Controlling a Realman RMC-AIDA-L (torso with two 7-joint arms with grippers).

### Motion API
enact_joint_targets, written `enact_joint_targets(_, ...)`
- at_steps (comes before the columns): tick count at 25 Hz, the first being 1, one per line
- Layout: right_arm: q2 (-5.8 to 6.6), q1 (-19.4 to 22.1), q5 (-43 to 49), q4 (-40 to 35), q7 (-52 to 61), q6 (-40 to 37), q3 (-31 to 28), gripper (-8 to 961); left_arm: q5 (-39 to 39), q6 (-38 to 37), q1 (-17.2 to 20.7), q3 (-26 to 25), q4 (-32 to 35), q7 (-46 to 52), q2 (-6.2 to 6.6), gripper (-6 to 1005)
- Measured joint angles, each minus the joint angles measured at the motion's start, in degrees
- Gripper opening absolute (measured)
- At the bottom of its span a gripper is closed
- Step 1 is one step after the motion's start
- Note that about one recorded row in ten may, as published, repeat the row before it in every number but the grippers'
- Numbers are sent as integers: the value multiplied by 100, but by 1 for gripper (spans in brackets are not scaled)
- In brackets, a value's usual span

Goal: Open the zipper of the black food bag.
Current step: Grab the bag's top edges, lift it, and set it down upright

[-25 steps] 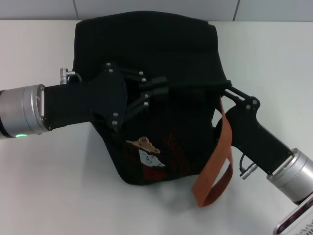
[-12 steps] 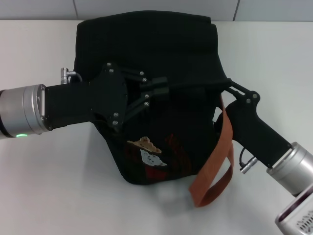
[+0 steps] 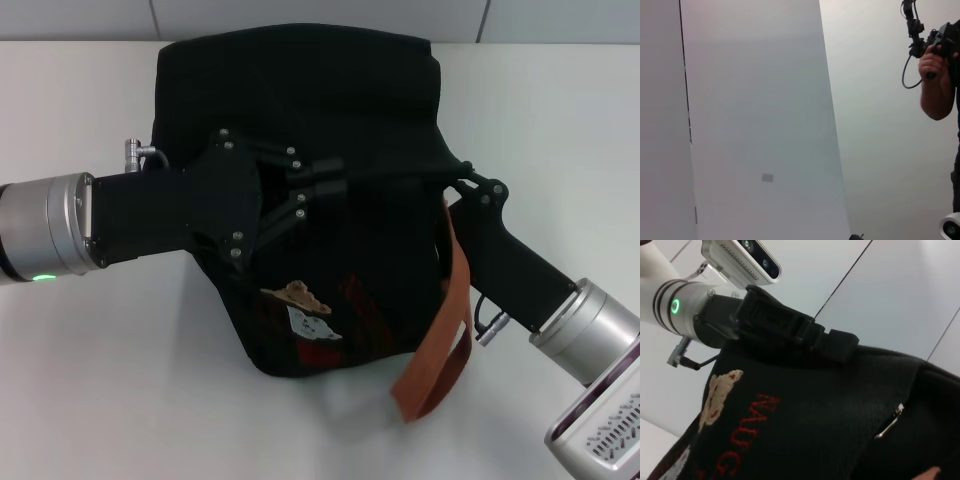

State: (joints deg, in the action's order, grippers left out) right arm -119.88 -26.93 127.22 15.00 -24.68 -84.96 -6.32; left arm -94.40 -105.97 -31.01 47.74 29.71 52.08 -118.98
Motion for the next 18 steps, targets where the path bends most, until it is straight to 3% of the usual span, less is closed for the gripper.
enact_joint_targets(18, 0, 7, -35, 75, -13, 39, -351, 341, 0, -31, -11, 8, -70, -2, -2, 95)
